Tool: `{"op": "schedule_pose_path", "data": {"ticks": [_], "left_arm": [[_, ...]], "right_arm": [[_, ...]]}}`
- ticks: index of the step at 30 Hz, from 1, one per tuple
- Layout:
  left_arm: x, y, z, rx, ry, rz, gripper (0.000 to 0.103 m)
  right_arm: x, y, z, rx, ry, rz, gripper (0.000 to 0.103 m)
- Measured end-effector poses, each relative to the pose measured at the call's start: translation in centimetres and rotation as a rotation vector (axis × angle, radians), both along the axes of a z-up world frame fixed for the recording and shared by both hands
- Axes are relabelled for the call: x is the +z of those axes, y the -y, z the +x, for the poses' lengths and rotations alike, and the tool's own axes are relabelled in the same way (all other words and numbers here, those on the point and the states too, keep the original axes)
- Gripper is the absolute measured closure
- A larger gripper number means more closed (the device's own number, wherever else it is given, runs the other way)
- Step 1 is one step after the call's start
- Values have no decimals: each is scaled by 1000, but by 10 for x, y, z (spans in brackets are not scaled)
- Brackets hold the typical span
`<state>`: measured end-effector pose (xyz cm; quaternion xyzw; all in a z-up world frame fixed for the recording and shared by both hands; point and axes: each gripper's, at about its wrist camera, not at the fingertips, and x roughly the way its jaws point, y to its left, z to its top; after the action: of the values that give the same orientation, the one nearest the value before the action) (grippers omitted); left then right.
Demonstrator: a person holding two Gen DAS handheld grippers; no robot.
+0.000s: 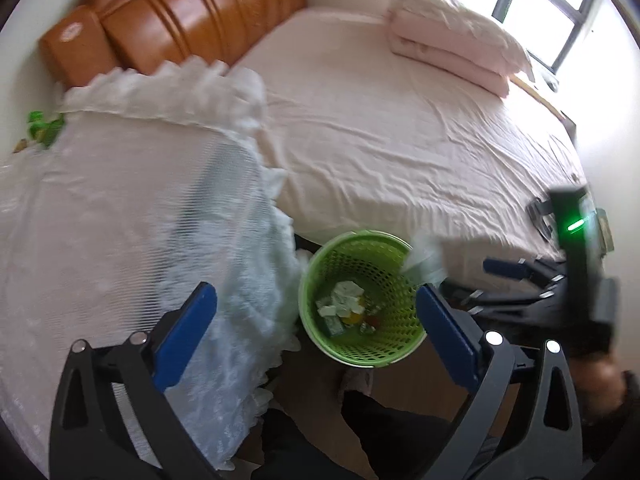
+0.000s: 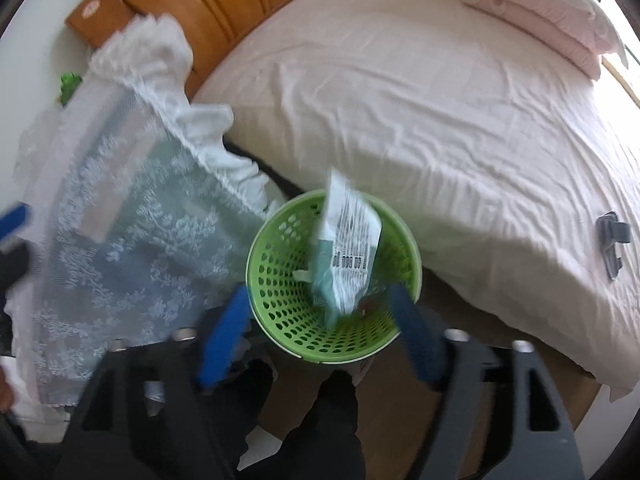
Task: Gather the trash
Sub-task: 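Carry paper and green bag to the wastebasket and open both grippers, then move both tools back over the bed toward the clear plastic bag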
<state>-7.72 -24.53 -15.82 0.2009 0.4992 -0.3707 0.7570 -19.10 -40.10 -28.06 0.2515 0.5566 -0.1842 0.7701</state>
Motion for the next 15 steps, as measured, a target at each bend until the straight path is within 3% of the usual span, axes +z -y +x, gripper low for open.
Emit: {"op": "schedule_pose_path", "data": {"ticks": [1, 5, 9, 15], "left_arm": [[4, -6, 2, 6, 10, -1, 8], [15, -25, 10, 38, 44, 8, 8], [22, -44, 20, 73, 65, 2, 8], [30, -69, 36, 127, 79, -11, 8]], "right_arm": [[-8, -3, 3, 5, -11, 10, 11], [-28, -14, 16, -3, -78, 53, 10], [-11, -24, 21, -17, -34, 54, 3], [25, -33, 39, 5, 17, 23, 3]]}}
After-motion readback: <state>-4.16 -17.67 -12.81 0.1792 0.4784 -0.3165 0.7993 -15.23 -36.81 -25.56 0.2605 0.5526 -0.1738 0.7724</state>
